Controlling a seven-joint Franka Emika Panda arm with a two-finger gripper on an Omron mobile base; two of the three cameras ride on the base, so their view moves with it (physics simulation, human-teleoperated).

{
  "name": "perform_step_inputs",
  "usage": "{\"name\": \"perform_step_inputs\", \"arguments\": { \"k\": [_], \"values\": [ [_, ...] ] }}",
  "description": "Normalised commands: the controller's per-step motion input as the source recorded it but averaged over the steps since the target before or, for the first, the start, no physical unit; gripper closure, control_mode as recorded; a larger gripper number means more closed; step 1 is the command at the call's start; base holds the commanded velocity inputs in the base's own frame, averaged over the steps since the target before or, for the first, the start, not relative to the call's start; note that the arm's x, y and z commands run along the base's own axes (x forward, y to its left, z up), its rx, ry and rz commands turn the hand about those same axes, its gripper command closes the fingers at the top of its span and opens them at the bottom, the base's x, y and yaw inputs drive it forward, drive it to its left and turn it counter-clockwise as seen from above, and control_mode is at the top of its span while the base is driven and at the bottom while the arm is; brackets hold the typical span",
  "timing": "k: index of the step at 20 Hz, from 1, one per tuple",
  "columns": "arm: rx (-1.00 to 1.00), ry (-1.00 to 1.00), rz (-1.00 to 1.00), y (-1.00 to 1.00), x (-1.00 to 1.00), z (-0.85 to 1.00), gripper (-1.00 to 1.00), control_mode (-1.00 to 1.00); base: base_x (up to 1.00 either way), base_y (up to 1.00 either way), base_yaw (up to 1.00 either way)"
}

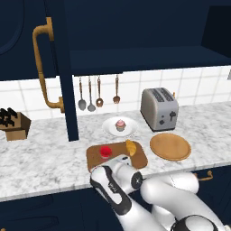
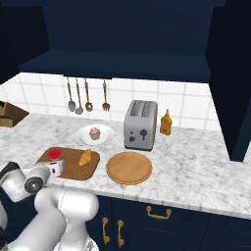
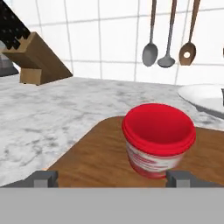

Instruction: From the different types of pastries on the counter, select a croissant and place it on the cutting board. Then retrieve a jar of jam from the cabinet and place it alongside the croissant on the cutting board.

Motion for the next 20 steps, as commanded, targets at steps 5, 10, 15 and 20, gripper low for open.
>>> {"name": "perform_step_inputs", "arguments": {
  "k": [5, 10, 15, 20],
  "values": [
    [0.22, 0.0, -0.06, -0.4, -0.4, 0.78, -1.0, -1.0, 0.0, 0.0, 0.0],
    [0.2, 0.0, -0.06, -0.52, -0.56, 0.98, -1.0, -1.0, 0.0, 0.0, 0.0],
    [0.17, 0.0, -0.09, -0.46, -0.37, 1.0, -1.0, -1.0, 0.0, 0.0, 0.0],
    [0.24, 0.03, -0.1, -0.47, -0.61, 1.0, -1.0, -1.0, 0.0, 0.0, 0.0]
  ]
}}
